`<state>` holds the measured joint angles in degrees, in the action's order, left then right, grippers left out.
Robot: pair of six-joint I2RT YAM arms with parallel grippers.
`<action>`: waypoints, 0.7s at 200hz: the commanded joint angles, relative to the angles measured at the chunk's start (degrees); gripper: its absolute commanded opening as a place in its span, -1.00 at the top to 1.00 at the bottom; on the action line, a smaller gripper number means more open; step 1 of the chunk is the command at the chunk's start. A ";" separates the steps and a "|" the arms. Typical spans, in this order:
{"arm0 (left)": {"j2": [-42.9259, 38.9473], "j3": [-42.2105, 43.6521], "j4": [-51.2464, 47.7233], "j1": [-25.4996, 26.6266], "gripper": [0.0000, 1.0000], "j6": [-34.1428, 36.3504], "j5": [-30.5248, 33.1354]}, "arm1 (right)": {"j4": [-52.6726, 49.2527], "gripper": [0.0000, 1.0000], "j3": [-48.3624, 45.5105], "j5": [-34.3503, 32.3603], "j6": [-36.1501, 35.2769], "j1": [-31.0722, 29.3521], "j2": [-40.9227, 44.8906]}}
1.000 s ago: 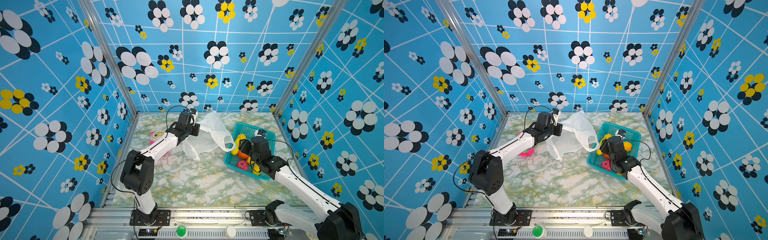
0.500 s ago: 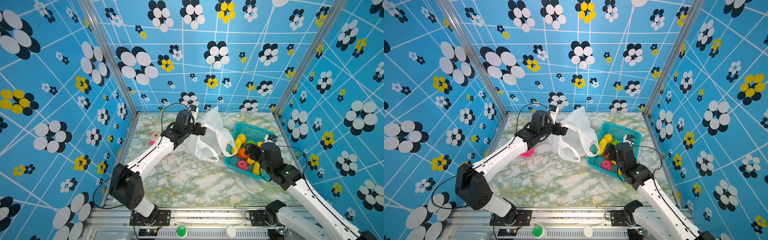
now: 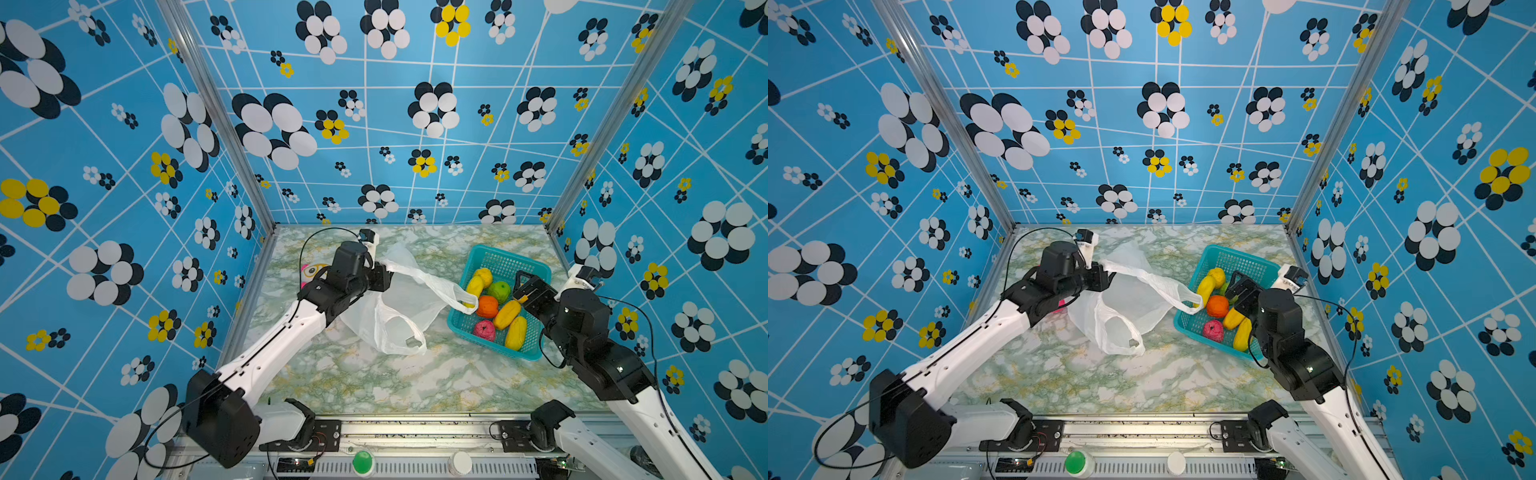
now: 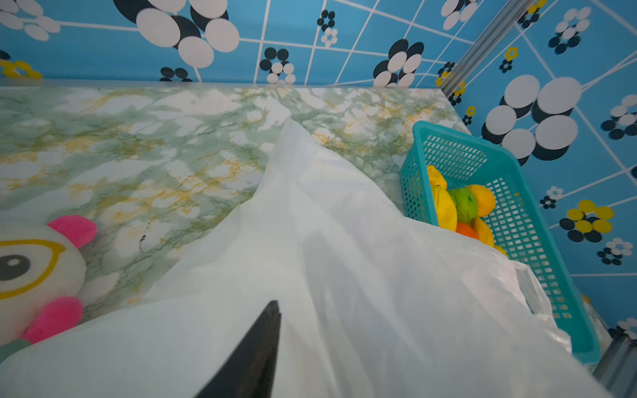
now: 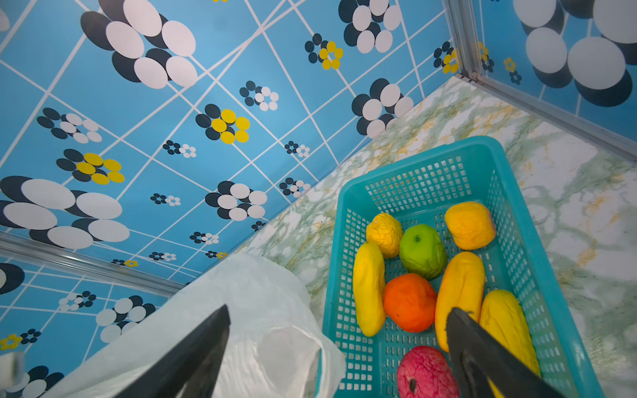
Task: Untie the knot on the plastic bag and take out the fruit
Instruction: 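Raise the right gripper from the basket while the left gripper releases the bag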
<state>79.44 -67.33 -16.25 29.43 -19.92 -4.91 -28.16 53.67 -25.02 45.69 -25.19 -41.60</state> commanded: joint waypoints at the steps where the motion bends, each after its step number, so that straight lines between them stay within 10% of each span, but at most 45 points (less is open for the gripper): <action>1: 5.92 -9.43 -2.85 0.01 0.96 2.63 0.99 | 3.21 -0.99 3.43 -1.50 -1.37 0.06 -4.96; 81: 34.66 -48.51 -17.03 0.89 0.96 6.98 -1.12 | 17.87 -0.99 -4.63 -17.57 -13.94 4.84 -10.91; 118: 38.33 -48.12 -18.40 0.98 0.34 9.17 1.20 | 16.55 -0.99 -5.90 -17.11 -11.59 6.21 -11.79; 140: 36.54 -43.56 -18.81 1.11 -0.44 10.70 4.38 | 15.56 -0.98 -5.29 -16.58 -11.68 6.21 -11.80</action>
<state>117.32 -114.19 -31.81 30.20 -11.51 -4.03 -13.65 47.59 -40.36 35.07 -19.29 -53.74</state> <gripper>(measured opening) 0.540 0.991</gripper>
